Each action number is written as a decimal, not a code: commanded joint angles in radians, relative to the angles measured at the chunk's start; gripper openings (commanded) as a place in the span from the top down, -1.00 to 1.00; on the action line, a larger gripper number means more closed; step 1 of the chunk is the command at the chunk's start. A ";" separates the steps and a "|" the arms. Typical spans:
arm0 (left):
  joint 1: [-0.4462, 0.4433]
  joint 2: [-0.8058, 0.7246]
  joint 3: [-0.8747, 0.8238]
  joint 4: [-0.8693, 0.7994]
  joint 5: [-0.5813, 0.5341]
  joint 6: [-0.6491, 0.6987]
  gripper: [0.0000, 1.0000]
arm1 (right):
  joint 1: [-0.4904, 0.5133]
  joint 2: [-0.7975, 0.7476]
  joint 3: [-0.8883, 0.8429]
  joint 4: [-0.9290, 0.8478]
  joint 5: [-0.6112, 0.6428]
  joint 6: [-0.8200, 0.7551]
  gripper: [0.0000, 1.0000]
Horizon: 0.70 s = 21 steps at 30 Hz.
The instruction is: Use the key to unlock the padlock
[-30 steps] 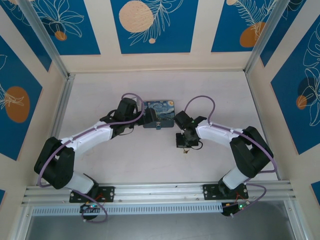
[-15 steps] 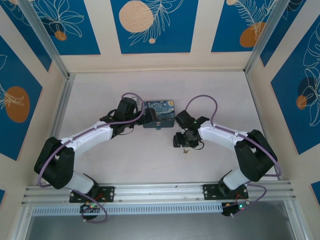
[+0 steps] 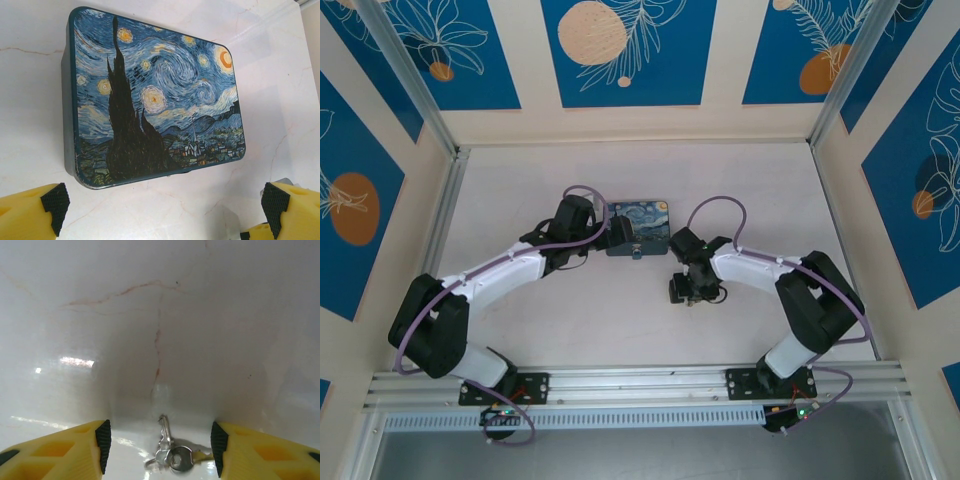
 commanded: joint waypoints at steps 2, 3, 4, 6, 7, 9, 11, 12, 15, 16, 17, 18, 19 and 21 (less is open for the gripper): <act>-0.008 -0.007 0.006 0.001 -0.013 0.006 -1.00 | 0.025 0.011 0.016 -0.028 0.004 -0.030 -0.16; -0.009 -0.006 0.006 0.002 -0.014 0.006 -1.00 | 0.032 0.008 0.015 -0.037 0.005 -0.025 -0.15; -0.009 -0.005 0.006 0.003 -0.014 0.006 -1.00 | 0.042 0.004 0.012 -0.045 0.005 -0.021 -0.14; -0.009 -0.003 0.006 0.006 -0.014 0.006 -1.00 | 0.064 0.000 0.009 -0.060 0.007 -0.007 -0.11; -0.009 -0.001 0.006 0.008 -0.014 0.006 -1.00 | 0.077 0.001 0.008 -0.068 0.008 0.002 -0.09; -0.007 0.000 0.007 0.009 -0.013 0.006 -1.00 | 0.103 0.004 0.008 -0.083 0.014 0.018 -0.07; -0.009 0.000 0.006 0.009 -0.013 0.007 -1.00 | 0.125 0.009 0.008 -0.098 0.025 0.038 -0.04; -0.008 0.000 0.006 0.008 -0.013 0.009 -1.00 | 0.134 0.013 0.009 -0.107 0.030 0.047 -0.03; -0.008 -0.004 0.003 0.007 -0.014 0.009 -1.00 | 0.158 0.025 0.009 -0.121 0.053 0.070 -0.02; -0.008 -0.005 0.002 0.007 -0.016 0.010 -1.00 | 0.161 0.031 0.009 -0.125 0.061 0.075 -0.02; -0.007 -0.005 0.002 0.007 -0.015 0.010 -1.00 | 0.162 0.036 0.008 -0.125 0.067 0.078 -0.02; -0.007 -0.007 0.000 0.006 -0.014 0.010 -1.00 | 0.163 0.042 0.007 -0.126 0.074 0.082 -0.02; -0.008 -0.008 -0.001 0.007 -0.014 0.010 -1.00 | 0.164 0.047 0.005 -0.126 0.084 0.086 -0.02; -0.008 -0.010 -0.001 0.007 -0.013 0.010 -1.00 | 0.160 0.052 0.007 -0.123 0.105 0.096 -0.02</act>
